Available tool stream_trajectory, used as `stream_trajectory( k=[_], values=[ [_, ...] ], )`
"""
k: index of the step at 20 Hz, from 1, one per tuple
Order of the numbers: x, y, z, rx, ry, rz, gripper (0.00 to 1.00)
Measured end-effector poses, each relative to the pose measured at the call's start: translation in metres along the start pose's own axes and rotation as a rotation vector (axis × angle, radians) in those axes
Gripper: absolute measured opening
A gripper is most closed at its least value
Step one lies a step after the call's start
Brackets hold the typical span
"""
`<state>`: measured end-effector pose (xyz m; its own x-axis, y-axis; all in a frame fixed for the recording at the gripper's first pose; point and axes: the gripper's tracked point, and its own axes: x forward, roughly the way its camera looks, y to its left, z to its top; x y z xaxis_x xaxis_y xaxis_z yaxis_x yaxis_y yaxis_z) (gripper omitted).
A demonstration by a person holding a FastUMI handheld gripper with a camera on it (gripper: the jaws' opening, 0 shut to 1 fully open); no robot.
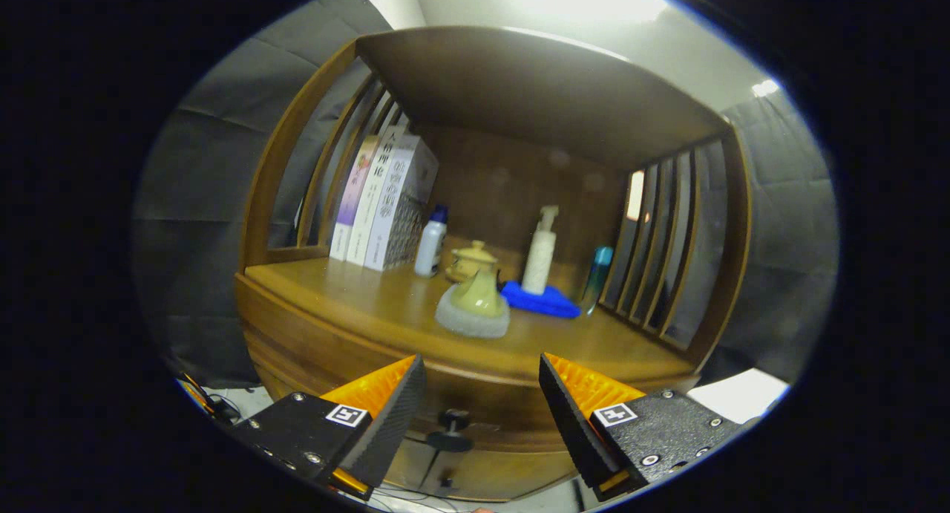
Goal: Pull open the drawer, take out the items inside it, and place them on the countertop above the cabinet.
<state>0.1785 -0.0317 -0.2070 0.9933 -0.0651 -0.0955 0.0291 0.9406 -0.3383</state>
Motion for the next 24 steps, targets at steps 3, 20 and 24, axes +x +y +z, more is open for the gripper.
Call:
stream_trajectory(
  k=[3, 20, 24],
  values=[
    [-0.013, -0.017, 0.063, -0.012, -0.035, 0.035, 0.95],
    [-0.199, -0.05, 0.187, 0.368, -0.13, 0.117, 0.94],
    [-0.2, -0.039, 0.197, 0.458, -0.147, 0.193, 0.94]
  ],
)
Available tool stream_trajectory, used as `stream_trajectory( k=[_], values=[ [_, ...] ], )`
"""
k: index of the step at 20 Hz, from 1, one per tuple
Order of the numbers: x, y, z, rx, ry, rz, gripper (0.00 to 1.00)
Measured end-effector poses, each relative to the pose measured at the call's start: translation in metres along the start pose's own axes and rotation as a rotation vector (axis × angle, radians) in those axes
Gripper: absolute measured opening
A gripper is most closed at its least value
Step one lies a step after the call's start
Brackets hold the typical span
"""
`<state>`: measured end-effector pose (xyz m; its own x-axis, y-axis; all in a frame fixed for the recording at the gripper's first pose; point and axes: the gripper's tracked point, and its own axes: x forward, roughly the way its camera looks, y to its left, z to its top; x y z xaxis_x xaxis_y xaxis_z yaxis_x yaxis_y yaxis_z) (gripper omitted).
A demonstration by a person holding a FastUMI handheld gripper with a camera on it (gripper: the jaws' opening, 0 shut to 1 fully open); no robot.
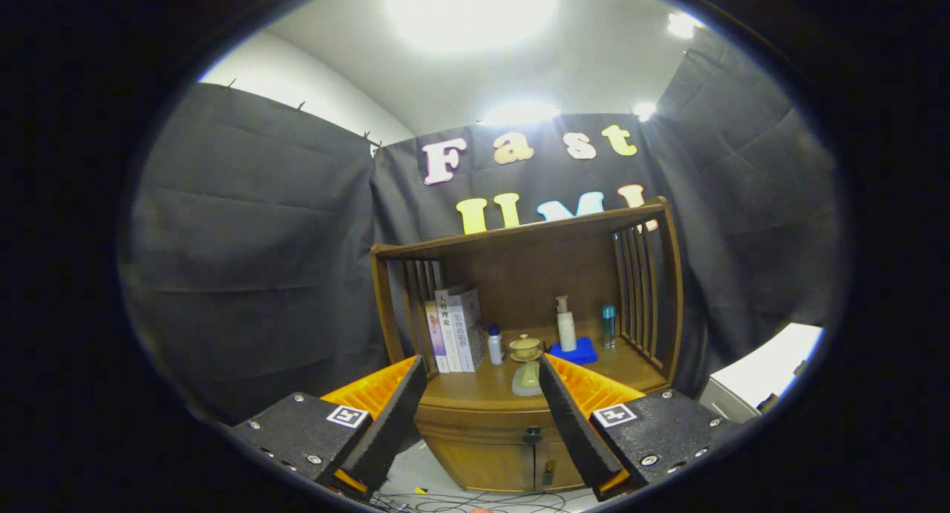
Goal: Pull open the drawer, take out the items inside it, and place them on the countertop above the cabinet.
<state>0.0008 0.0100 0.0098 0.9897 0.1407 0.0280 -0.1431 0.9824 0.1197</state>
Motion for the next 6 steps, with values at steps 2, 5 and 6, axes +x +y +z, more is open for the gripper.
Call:
stream_trajectory(
  k=[2, 5, 6],
  values=[
    [0.0, -0.009, 0.0, 0.008, -0.003, -0.017, 0.94],
    [0.0, -0.016, 0.003, 0.016, -0.013, -0.031, 0.94],
    [0.0, -0.021, 0.005, 0.017, -0.019, -0.039, 0.94]
  ],
)
